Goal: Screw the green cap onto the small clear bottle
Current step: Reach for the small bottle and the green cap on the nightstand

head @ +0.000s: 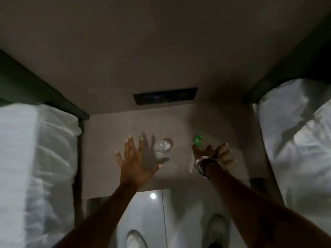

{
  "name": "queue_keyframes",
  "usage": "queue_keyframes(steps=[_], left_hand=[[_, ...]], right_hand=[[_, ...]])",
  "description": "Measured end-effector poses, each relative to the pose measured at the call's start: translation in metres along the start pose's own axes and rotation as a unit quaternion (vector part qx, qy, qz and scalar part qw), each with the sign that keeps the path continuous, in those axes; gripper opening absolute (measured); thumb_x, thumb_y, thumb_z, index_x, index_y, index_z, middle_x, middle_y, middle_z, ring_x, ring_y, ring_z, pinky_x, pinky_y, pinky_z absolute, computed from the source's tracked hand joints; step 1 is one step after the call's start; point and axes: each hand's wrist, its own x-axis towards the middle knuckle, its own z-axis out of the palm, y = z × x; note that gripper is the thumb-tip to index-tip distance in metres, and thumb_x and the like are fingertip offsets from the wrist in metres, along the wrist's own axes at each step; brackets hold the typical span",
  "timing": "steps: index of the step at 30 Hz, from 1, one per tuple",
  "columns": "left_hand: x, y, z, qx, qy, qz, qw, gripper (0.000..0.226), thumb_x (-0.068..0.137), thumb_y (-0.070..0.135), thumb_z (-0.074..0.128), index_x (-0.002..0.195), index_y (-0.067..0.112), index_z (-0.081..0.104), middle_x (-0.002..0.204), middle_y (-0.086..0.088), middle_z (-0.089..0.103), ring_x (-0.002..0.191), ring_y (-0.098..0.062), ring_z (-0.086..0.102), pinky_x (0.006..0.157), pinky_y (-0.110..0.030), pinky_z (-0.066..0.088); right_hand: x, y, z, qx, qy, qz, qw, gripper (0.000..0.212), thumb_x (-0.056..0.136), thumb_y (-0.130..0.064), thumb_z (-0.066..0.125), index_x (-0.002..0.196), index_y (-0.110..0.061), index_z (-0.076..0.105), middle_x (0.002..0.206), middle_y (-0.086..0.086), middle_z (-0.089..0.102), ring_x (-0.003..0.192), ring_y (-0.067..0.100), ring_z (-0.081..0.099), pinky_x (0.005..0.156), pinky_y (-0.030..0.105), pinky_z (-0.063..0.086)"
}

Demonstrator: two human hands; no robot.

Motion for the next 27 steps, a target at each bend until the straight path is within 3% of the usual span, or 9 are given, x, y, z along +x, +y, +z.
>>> queue_keyframes(steps=[3,6,11,13,14,16,19,23,27], left_hand=[[0.030,-0.014,0.050,0.005,0.001,0.025,1.000,0.106,0.060,0.093,0.037,0.147,0.042,0.007,0.161,-0.012,-0.003,0.146,-0.028,-0.008,0.109,-0.065,-0.004],[0.050,-0.018,0.061,-0.085,0.050,0.022,0.995,0.094,0.060,0.089,0.046,0.141,0.044,0.029,0.162,-0.010,-0.001,0.147,-0.026,-0.007,0.110,-0.062,-0.007],[0.060,-0.034,0.048,-0.141,0.095,-0.023,0.985,0.077,0.058,0.078,0.061,0.127,0.048,0.047,0.162,-0.002,0.002,0.147,-0.020,-0.006,0.110,-0.059,-0.007],[0.053,-0.051,0.045,-0.151,0.102,-0.043,0.982,0.067,0.057,0.073,0.068,0.118,0.047,0.055,0.162,0.000,0.004,0.147,-0.018,-0.006,0.110,-0.059,-0.008],[0.051,-0.053,0.045,-0.167,0.100,-0.039,0.980,0.064,0.057,0.070,0.071,0.114,0.045,0.059,0.162,0.000,0.005,0.147,-0.019,-0.005,0.111,-0.059,-0.007],[0.048,-0.043,0.051,-0.190,0.090,-0.036,0.977,0.062,0.057,0.068,0.072,0.111,0.041,0.062,0.162,-0.001,0.007,0.147,-0.022,-0.004,0.111,-0.061,-0.005],[0.042,-0.023,0.062,-0.218,0.075,-0.049,0.972,0.062,0.057,0.066,0.073,0.110,0.037,0.065,0.161,0.001,0.008,0.147,-0.023,-0.002,0.111,-0.060,-0.004],[0.041,-0.006,0.077,-0.232,0.057,-0.055,0.969,0.063,0.054,0.064,0.076,0.111,0.041,0.063,0.157,0.012,0.003,0.145,-0.014,-0.005,0.112,-0.055,-0.005],[0.046,0.007,0.084,-0.224,0.024,-0.035,0.974,0.065,0.051,0.066,0.074,0.111,0.043,0.062,0.157,0.013,0.004,0.145,-0.012,-0.005,0.115,-0.056,-0.003]], right_hand=[[0.051,-0.014,0.056,-0.062,0.035,-0.011,0.997,0.080,0.071,-0.076,0.036,0.127,-0.020,0.049,0.158,0.016,0.009,0.144,0.039,0.001,0.114,0.064,0.001],[0.074,-0.032,0.073,-0.139,0.073,-0.038,0.987,0.082,0.074,-0.073,0.033,0.133,-0.016,0.041,0.157,0.014,0.015,0.145,0.035,0.006,0.115,0.064,0.002],[0.072,-0.068,0.083,-0.089,0.056,-0.066,0.992,0.068,0.084,-0.062,0.037,0.130,-0.013,0.045,0.141,0.006,0.040,0.143,0.029,0.015,0.117,0.059,0.003],[0.054,-0.087,0.091,0.025,0.019,-0.085,0.996,0.058,0.084,-0.053,0.050,0.124,-0.011,0.052,0.125,0.008,0.046,0.139,0.028,0.026,0.118,0.046,0.015],[0.047,-0.091,0.083,0.097,-0.005,-0.096,0.991,0.051,0.085,-0.042,0.057,0.123,-0.008,0.052,0.124,0.010,0.048,0.135,0.029,0.033,0.111,0.027,0.029],[0.039,-0.097,0.055,0.196,-0.063,-0.154,0.966,0.042,0.090,-0.024,0.056,0.128,-0.007,0.049,0.127,0.015,0.053,0.127,0.032,0.045,0.083,0.005,0.041],[0.021,-0.099,0.013,0.393,-0.042,-0.198,0.897,0.028,0.083,-0.031,0.066,0.107,-0.017,0.067,0.114,0.007,0.065,0.112,0.026,0.059,0.084,0.012,0.044],[-0.012,-0.090,-0.008,0.562,-0.060,-0.217,0.796,0.014,0.070,-0.030,0.076,0.077,-0.041,0.072,0.137,0.006,0.054,0.124,0.016,0.051,0.105,0.030,0.038],[-0.023,-0.084,-0.002,0.563,-0.074,-0.288,0.771,0.026,0.076,-0.016,0.071,0.088,-0.040,0.070,0.142,0.006,0.048,0.125,0.013,0.049,0.092,0.011,0.048]])
